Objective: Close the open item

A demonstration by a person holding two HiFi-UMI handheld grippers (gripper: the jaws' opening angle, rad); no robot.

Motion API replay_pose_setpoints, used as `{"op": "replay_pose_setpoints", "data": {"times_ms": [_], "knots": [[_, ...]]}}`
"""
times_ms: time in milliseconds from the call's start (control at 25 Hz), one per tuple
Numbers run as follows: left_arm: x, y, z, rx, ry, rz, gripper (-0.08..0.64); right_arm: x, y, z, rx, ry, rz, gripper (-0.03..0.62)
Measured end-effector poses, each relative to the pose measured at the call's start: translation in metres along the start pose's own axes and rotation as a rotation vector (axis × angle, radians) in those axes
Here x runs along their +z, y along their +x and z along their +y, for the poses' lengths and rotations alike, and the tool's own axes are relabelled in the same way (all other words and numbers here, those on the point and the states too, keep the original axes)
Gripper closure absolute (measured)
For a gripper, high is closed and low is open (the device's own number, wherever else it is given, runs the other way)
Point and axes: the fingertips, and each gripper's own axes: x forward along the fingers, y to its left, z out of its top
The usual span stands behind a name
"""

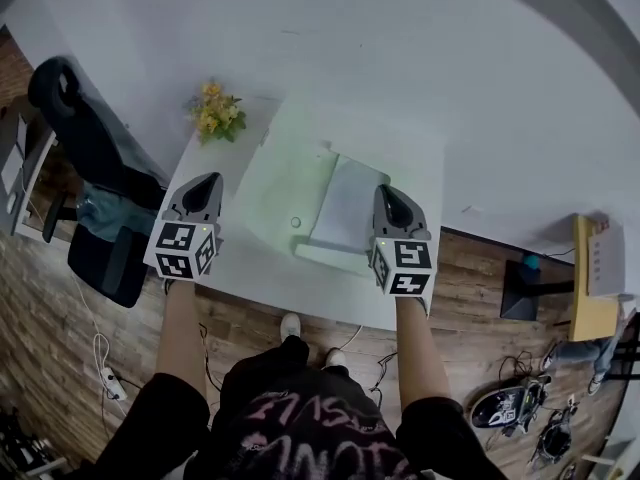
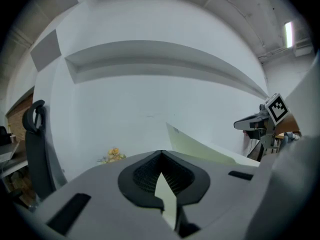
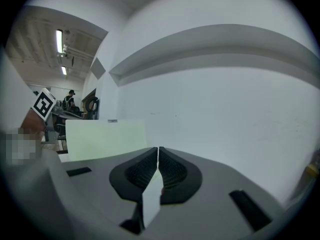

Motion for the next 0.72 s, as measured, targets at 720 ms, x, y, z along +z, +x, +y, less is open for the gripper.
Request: {"op": "replay_pose_setpoints", "data": {"times_ms": [720], "knots": [[0.007,0.072,-0.145,-0.417,0.126,-0.018,0.546,-0.047,-0.067,-0.084,-0.24,0.046,0.07,0.566]]}}
